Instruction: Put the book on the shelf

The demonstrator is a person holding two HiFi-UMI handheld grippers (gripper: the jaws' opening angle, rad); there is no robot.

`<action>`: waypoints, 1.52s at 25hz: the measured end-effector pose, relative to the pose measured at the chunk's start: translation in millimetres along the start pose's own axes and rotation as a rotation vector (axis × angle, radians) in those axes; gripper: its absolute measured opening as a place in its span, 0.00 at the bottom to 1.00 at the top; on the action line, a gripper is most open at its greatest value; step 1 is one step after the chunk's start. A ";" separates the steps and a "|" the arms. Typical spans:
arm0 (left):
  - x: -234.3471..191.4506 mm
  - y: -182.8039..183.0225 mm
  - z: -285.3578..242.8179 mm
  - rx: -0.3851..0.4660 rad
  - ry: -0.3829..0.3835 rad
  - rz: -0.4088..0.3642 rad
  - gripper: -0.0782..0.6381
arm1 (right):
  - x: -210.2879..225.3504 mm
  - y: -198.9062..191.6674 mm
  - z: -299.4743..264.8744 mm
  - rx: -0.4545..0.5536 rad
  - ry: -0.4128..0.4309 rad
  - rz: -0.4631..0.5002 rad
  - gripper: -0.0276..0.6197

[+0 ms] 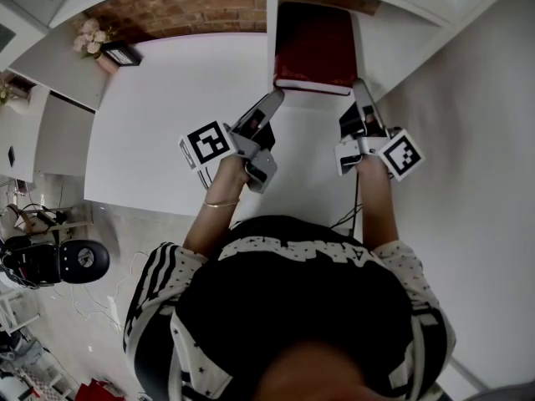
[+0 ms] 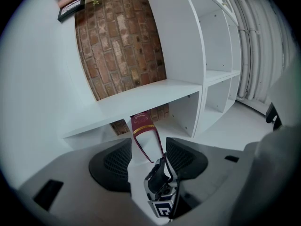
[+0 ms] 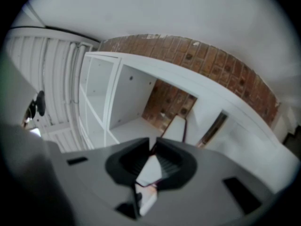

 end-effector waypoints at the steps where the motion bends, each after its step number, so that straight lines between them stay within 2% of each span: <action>1: -0.4 0.1 0.2 0.002 0.003 0.005 0.46 | 0.3 0.2 -0.2 0.000 0.001 0.003 0.14; 15: -4.6 1.8 1.6 0.015 0.002 -0.024 0.46 | 8.8 3.4 -7.2 0.008 -0.004 0.010 0.14; 24: -6.8 2.1 4.0 0.026 0.017 -0.014 0.46 | 14.9 7.8 -13.3 0.005 -0.013 0.037 0.14; 32: -8.9 4.1 6.3 0.041 0.029 -0.008 0.46 | 19.6 8.3 -18.2 0.012 -0.023 0.023 0.14; 38: -5.9 5.2 3.7 0.035 0.013 -0.022 0.46 | 20.3 7.6 -21.3 0.009 -0.031 0.025 0.14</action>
Point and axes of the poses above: the fingertips, and each gripper's own axes: z backward along the fingers, x to its right, y out of its top, the point moved 1 cm from there along z, backward along the fingers, and after that the axes turned 14 degrees about x, right-handed, at the moved point
